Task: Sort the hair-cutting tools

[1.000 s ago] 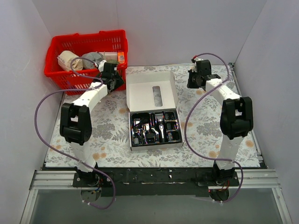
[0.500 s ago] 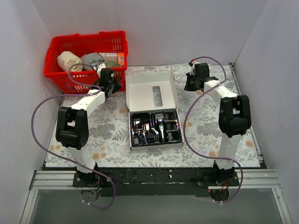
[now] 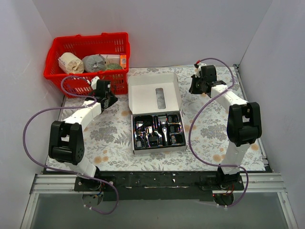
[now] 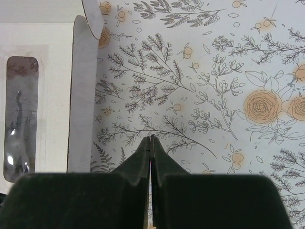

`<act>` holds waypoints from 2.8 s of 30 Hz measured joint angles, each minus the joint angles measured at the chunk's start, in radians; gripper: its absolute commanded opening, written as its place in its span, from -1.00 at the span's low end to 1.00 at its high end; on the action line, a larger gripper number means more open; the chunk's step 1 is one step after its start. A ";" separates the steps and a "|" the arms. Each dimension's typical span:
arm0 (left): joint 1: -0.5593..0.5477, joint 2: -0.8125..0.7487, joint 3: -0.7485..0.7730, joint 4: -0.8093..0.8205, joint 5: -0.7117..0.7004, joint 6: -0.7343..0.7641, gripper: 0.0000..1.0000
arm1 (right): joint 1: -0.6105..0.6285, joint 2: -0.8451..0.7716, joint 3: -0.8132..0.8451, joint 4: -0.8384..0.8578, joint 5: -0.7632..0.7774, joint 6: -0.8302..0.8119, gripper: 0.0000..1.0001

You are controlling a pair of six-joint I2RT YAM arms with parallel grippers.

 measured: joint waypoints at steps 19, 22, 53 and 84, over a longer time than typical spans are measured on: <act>-0.057 0.304 0.154 0.001 0.010 -0.052 -0.82 | 0.007 0.091 0.014 0.019 -0.064 0.002 -0.97; -0.072 0.318 0.163 -0.001 0.003 -0.068 -0.82 | 0.012 0.121 0.020 0.020 -0.091 0.005 -0.97; -0.127 0.155 0.030 0.293 0.067 -0.026 -0.81 | 0.036 0.141 -0.017 0.235 -0.426 0.019 -0.97; -0.177 -0.321 -0.227 0.365 0.130 -0.035 -0.81 | 0.158 -0.237 -0.306 0.160 -0.152 -0.040 -0.97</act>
